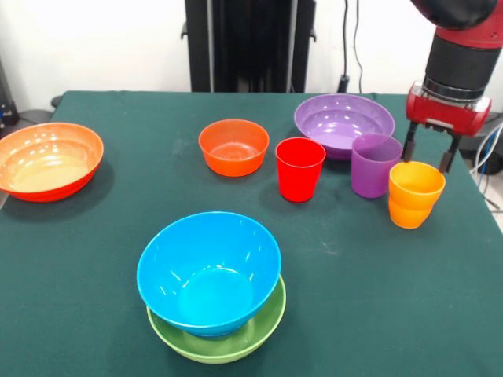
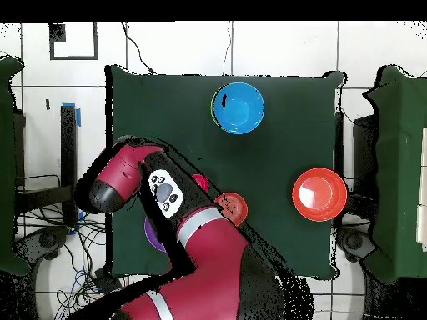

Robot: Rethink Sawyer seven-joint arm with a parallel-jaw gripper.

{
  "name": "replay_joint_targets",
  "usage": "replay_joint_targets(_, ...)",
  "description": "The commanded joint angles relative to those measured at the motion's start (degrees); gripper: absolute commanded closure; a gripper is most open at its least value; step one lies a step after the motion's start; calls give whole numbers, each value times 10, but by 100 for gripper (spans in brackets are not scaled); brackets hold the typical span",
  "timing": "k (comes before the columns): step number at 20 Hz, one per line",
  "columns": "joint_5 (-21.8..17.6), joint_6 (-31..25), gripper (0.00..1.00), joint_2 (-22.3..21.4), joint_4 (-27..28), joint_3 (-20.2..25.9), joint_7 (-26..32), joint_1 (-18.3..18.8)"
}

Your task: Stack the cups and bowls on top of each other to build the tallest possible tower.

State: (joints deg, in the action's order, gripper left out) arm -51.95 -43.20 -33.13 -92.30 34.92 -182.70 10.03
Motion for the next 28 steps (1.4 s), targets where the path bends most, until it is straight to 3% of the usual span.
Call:
replay_joint_targets(1,15,25,0,18,-9,-75,-50,-16)
replay_joint_targets(16,87,-11,0,41,89,-105,-24,-58)
replay_joint_targets(28,130,-51,0,32,139,-111,46,-60)
